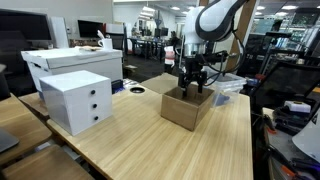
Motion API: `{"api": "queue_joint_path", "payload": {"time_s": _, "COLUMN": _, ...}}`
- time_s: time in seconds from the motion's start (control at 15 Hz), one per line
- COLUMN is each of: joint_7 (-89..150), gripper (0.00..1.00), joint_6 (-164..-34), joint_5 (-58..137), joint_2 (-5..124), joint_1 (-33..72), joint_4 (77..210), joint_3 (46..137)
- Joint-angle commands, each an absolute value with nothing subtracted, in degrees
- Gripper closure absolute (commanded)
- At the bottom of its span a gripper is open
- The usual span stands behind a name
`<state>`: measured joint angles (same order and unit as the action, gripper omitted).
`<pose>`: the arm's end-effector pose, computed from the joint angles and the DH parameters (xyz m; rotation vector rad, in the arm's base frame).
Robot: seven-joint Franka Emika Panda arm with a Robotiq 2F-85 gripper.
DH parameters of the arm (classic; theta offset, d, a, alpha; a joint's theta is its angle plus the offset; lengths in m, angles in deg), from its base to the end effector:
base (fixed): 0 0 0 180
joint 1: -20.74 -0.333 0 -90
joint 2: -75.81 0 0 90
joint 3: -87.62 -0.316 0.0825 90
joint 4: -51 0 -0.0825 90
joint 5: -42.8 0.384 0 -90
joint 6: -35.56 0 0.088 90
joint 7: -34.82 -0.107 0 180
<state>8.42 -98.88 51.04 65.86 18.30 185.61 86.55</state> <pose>0.4926 0.0325 0.2443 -2.9797 0.7757 0.3018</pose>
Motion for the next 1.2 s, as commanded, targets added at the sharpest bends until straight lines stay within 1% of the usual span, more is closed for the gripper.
{"api": "queue_joint_path", "payload": {"time_s": 0.0, "joint_7": 10.3, "gripper": 0.0, "joint_6": -96.36, "joint_5": 55.09, "joint_2": 62.15, "joint_1": 18.26, "joint_4": 183.34, "joint_3": 86.13}}
{"api": "queue_joint_path", "payload": {"time_s": 0.53, "joint_7": 11.41, "gripper": 0.0, "joint_6": -96.21, "joint_5": 57.21, "joint_2": 58.23, "joint_1": 17.71, "joint_4": 181.18, "joint_3": 84.96}}
{"api": "queue_joint_path", "payload": {"time_s": 1.13, "joint_7": 14.11, "gripper": 0.0, "joint_6": -92.85, "joint_5": 57.59, "joint_2": 56.3, "joint_1": 17.69, "joint_4": 181.43, "joint_3": 84.58}}
